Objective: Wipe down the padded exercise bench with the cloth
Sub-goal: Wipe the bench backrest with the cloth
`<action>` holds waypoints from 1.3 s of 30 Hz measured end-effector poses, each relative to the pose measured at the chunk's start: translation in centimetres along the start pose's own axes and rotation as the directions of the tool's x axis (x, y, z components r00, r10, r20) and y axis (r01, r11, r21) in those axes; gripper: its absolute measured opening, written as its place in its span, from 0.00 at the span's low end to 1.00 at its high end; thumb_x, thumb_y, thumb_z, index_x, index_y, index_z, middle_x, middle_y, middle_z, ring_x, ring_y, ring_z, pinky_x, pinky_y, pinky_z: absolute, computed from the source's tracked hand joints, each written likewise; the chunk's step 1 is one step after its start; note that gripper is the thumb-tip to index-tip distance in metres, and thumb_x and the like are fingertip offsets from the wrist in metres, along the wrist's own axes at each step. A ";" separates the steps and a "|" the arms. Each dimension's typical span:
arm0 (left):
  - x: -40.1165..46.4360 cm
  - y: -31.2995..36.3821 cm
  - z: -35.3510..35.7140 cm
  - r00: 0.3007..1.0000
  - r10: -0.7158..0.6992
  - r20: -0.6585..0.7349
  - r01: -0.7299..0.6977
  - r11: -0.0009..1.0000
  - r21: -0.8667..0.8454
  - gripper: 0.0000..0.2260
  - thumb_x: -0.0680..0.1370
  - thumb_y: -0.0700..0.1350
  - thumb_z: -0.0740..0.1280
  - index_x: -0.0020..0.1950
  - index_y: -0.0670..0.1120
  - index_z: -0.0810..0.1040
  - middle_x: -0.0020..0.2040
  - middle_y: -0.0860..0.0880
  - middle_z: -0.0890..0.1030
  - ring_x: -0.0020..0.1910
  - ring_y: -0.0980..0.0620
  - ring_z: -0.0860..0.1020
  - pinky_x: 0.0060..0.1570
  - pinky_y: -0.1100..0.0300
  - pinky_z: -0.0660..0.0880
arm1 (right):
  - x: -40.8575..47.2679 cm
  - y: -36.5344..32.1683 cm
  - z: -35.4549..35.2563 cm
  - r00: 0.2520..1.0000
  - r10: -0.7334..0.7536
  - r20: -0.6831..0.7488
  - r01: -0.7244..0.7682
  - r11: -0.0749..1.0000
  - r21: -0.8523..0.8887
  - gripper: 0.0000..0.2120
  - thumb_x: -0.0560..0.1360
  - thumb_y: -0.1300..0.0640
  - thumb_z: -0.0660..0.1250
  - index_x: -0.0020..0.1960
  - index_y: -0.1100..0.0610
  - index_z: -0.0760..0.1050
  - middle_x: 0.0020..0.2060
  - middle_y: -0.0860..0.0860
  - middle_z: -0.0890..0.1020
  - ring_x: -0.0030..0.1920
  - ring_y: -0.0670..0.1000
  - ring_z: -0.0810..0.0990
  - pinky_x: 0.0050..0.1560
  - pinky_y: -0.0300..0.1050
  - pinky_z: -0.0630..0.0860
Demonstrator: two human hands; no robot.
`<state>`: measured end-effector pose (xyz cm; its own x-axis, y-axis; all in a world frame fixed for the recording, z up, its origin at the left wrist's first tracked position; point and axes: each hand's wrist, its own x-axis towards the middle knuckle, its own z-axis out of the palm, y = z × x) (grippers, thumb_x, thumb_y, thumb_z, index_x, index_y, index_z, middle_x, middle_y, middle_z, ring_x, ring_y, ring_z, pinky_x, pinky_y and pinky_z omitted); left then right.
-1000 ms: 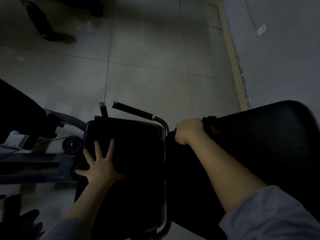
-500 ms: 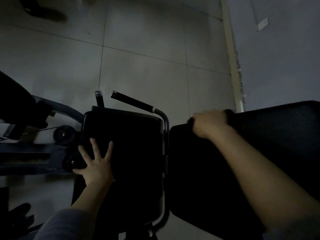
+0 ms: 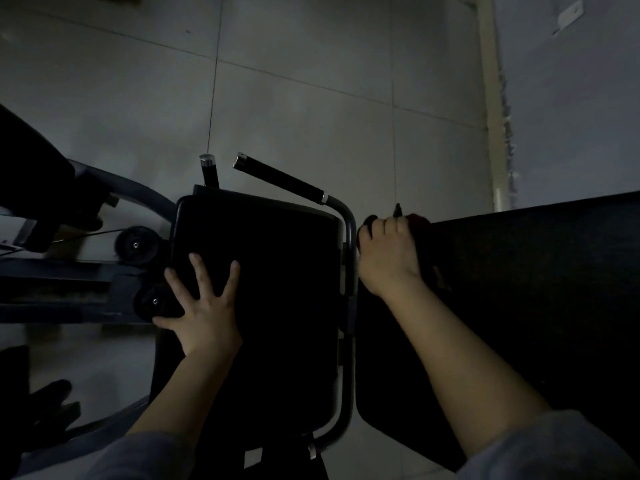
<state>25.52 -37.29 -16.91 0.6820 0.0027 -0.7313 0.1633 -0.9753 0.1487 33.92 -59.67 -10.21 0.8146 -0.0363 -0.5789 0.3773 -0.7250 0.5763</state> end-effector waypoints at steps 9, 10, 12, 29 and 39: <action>-0.3 -0.1 -0.5 0.999 0.027 0.019 -0.027 1.000 -0.014 0.53 0.69 0.54 0.74 0.73 0.60 0.32 0.73 0.42 0.26 0.70 0.30 0.31 0.60 0.26 0.62 | 1.1 2.4 -1.3 0.995 -0.068 0.073 0.060 0.993 0.105 0.21 0.79 0.47 0.51 0.69 0.52 0.65 0.68 0.55 0.69 0.67 0.57 0.68 0.65 0.53 0.62; -0.1 0.0 -0.3 1.000 0.020 0.019 -0.020 1.000 -0.013 0.54 0.68 0.54 0.74 0.73 0.60 0.31 0.72 0.42 0.26 0.70 0.30 0.31 0.61 0.26 0.61 | 2.4 2.5 -1.8 0.988 -0.050 0.146 0.030 0.990 0.138 0.20 0.79 0.48 0.52 0.68 0.52 0.67 0.65 0.54 0.72 0.64 0.56 0.71 0.59 0.50 0.67; 0.0 0.0 0.2 1.000 -0.011 0.007 0.011 1.000 -0.009 0.54 0.68 0.54 0.74 0.72 0.61 0.30 0.72 0.42 0.26 0.70 0.30 0.30 0.61 0.26 0.61 | 3.8 1.0 -1.9 0.954 -0.115 0.278 0.085 0.989 0.119 0.20 0.77 0.52 0.54 0.67 0.53 0.70 0.63 0.53 0.75 0.60 0.54 0.75 0.51 0.46 0.69; -0.4 -0.2 0.0 1.000 0.018 -0.014 -0.018 1.000 -0.025 0.55 0.67 0.52 0.76 0.73 0.61 0.33 0.73 0.43 0.26 0.70 0.31 0.30 0.59 0.25 0.61 | -6.7 -5.7 3.6 0.799 -0.496 0.339 0.590 0.754 -0.288 0.25 0.80 0.46 0.49 0.73 0.54 0.61 0.72 0.54 0.64 0.73 0.55 0.59 0.74 0.60 0.41; -1.9 -2.2 0.6 0.986 0.137 -0.095 -0.144 0.986 -0.079 0.49 0.69 0.56 0.73 0.76 0.56 0.39 0.76 0.46 0.33 0.74 0.37 0.34 0.66 0.31 0.58 | -10.3 -7.6 6.0 0.913 -0.358 0.195 0.403 0.863 -0.305 0.27 0.79 0.48 0.48 0.72 0.61 0.61 0.71 0.60 0.63 0.72 0.61 0.57 0.73 0.63 0.43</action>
<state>23.42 -35.28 -16.20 0.7626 -0.1095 -0.6375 0.1192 -0.9449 0.3049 19.98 -57.88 -12.07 0.5230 0.0917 -0.8474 0.7883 -0.4301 0.4400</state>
